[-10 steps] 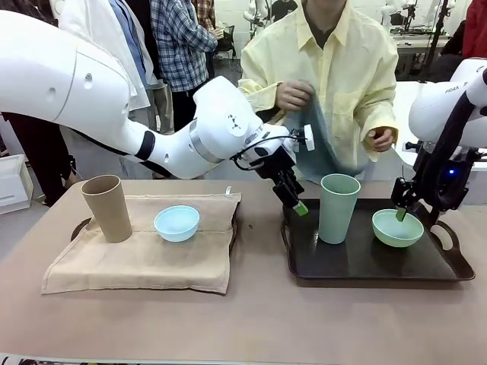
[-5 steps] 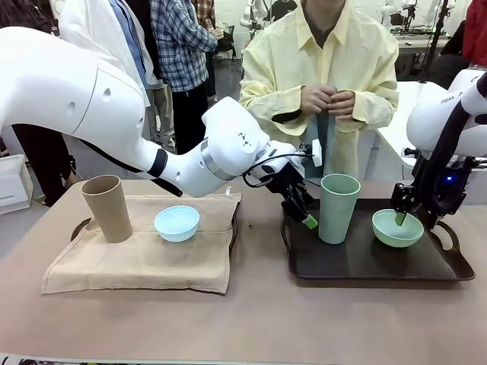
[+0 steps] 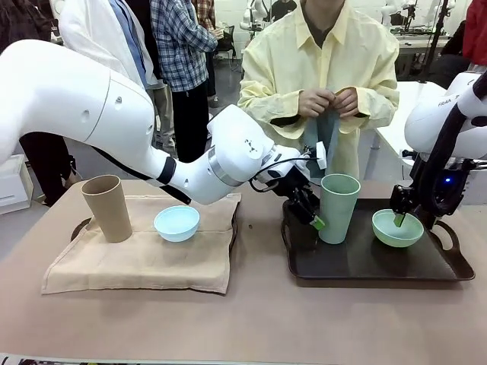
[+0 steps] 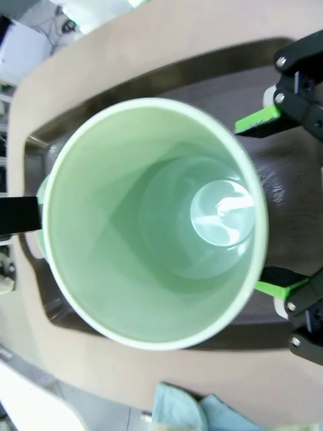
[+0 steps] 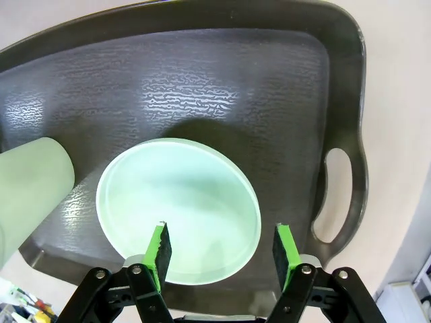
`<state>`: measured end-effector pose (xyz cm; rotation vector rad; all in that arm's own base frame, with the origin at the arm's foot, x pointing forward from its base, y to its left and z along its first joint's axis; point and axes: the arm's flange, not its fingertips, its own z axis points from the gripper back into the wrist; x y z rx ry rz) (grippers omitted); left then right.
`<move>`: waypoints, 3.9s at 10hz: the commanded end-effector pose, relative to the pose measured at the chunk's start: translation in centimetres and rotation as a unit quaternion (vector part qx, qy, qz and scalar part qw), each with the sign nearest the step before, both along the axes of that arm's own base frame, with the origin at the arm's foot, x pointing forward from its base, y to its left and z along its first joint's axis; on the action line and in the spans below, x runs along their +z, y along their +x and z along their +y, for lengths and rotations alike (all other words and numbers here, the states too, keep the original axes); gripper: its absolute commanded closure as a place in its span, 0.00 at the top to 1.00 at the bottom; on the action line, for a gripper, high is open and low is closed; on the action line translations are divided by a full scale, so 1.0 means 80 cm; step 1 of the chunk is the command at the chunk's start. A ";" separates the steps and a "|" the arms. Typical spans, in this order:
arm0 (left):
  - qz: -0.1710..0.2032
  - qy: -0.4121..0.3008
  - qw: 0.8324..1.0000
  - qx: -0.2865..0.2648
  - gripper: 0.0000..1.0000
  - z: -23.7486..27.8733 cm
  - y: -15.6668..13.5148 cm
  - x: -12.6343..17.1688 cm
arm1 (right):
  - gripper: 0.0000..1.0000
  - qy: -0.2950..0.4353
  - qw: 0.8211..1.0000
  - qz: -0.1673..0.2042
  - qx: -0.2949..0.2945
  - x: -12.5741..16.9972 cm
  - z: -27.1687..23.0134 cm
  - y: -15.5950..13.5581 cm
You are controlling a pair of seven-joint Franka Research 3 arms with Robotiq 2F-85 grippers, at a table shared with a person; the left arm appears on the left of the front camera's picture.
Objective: Set up a tray with a mat and arrange the tableware.
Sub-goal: Pick up the Picnic Bowl and Reusable plastic cup from the Handle tray in front of the human's position and hold them in the air.
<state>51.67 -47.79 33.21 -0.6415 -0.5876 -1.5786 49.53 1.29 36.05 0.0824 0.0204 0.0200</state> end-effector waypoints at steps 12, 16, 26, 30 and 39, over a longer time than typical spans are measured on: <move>0.010 -0.044 0.998 -0.045 1.00 -0.068 0.015 -0.019 | 0.79 0.046 0.998 0.002 0.034 -0.012 0.002 0.025; 0.037 -0.098 0.994 -0.039 0.00 -0.057 0.023 -0.014 | 0.00 0.054 0.997 0.006 0.049 -0.014 0.000 0.027; 0.024 -0.063 0.996 -0.050 0.19 -0.038 0.014 -0.010 | 0.00 0.052 0.997 0.008 0.054 0.003 0.001 0.019; -0.045 -0.028 0.997 -0.051 0.19 -0.016 -0.038 0.106 | 0.00 0.003 0.998 -0.060 0.028 0.126 -0.004 -0.050; -0.127 -0.041 0.990 -0.040 0.19 -0.012 -0.082 0.245 | 0.00 -0.010 0.996 -0.089 0.029 0.214 0.007 -0.091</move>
